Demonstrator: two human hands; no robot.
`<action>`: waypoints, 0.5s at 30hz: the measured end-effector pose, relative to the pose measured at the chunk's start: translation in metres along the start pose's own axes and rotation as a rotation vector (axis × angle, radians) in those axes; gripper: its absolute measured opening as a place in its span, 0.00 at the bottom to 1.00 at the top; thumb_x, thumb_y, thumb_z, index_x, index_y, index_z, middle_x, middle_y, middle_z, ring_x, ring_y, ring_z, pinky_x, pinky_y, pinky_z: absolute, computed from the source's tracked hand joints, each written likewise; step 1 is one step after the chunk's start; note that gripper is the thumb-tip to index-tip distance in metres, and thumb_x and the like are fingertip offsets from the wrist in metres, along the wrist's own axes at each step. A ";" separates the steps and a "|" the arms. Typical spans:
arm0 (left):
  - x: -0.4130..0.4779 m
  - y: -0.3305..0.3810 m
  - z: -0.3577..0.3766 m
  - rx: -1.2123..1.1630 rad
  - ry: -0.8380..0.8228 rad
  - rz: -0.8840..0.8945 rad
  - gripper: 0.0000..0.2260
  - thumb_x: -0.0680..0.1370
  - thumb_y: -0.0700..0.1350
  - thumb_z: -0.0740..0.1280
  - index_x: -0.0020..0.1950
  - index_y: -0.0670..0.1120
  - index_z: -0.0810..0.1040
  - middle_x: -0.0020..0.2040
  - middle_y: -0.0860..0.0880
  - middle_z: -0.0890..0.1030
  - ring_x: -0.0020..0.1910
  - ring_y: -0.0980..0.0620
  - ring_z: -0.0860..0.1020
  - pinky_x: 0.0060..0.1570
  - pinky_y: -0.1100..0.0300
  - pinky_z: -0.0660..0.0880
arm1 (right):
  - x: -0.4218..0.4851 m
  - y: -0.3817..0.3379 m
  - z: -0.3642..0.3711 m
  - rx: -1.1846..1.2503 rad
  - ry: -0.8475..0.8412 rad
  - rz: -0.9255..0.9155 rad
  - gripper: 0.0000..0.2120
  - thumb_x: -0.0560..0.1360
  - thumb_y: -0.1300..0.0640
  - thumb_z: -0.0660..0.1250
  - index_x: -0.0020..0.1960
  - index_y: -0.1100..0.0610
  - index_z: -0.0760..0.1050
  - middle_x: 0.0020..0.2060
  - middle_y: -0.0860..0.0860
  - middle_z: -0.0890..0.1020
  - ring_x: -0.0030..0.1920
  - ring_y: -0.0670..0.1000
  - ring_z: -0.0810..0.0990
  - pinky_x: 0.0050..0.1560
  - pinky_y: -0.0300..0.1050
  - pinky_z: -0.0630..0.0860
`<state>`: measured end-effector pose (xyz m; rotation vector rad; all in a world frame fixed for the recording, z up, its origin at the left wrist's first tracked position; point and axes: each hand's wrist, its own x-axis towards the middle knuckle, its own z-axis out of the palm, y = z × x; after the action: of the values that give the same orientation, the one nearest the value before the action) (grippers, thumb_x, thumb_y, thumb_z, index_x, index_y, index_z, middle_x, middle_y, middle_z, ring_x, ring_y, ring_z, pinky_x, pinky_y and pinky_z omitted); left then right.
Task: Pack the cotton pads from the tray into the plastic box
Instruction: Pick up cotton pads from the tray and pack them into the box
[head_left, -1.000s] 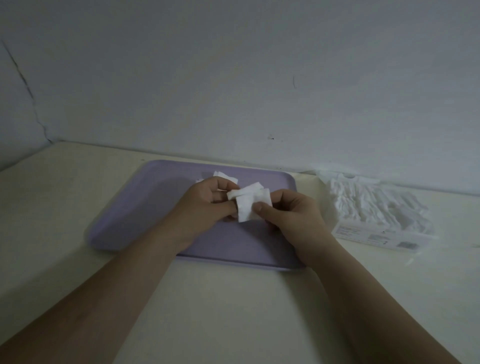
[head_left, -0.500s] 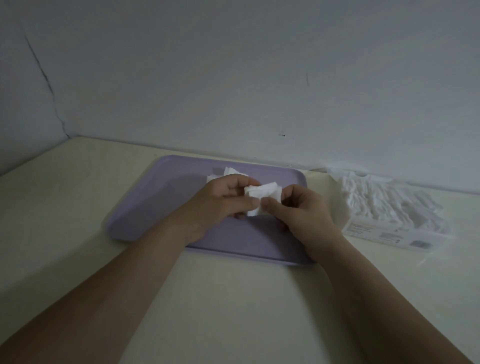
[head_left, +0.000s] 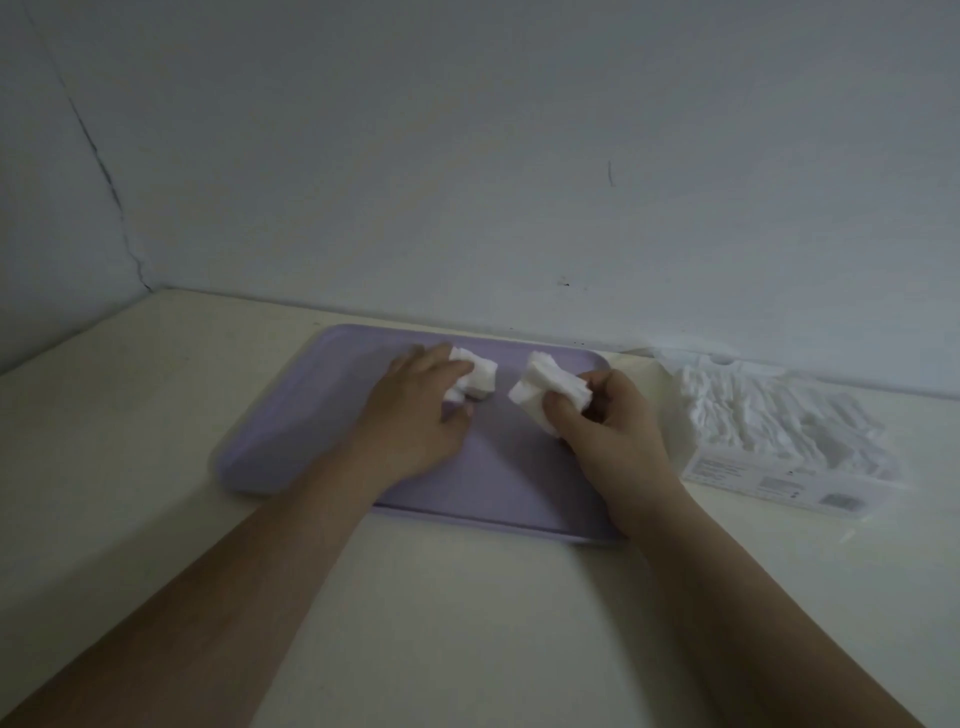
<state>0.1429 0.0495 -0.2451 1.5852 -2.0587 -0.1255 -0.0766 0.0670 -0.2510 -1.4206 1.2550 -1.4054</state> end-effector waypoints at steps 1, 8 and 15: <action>-0.001 -0.003 0.004 0.028 -0.078 0.009 0.20 0.80 0.43 0.69 0.72 0.44 0.77 0.75 0.43 0.74 0.75 0.40 0.69 0.76 0.52 0.62 | 0.001 0.000 -0.001 -0.005 0.027 0.001 0.08 0.74 0.52 0.73 0.48 0.50 0.75 0.44 0.55 0.84 0.40 0.46 0.79 0.43 0.45 0.76; -0.004 0.005 0.004 -0.216 -0.028 -0.039 0.14 0.79 0.57 0.65 0.45 0.49 0.82 0.41 0.50 0.83 0.42 0.49 0.81 0.45 0.47 0.78 | 0.001 0.001 -0.001 -0.014 0.090 -0.005 0.07 0.78 0.56 0.72 0.49 0.50 0.74 0.44 0.52 0.83 0.40 0.44 0.78 0.43 0.36 0.76; -0.001 0.008 -0.002 -0.204 -0.069 -0.166 0.31 0.72 0.53 0.76 0.73 0.59 0.70 0.60 0.56 0.83 0.63 0.48 0.79 0.64 0.46 0.75 | 0.001 0.001 -0.001 0.096 -0.010 0.068 0.12 0.70 0.51 0.74 0.51 0.53 0.76 0.47 0.56 0.86 0.45 0.50 0.82 0.48 0.52 0.80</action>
<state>0.1374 0.0535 -0.2413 1.6404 -1.8950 -0.4419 -0.0775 0.0660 -0.2511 -1.3062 1.2024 -1.3922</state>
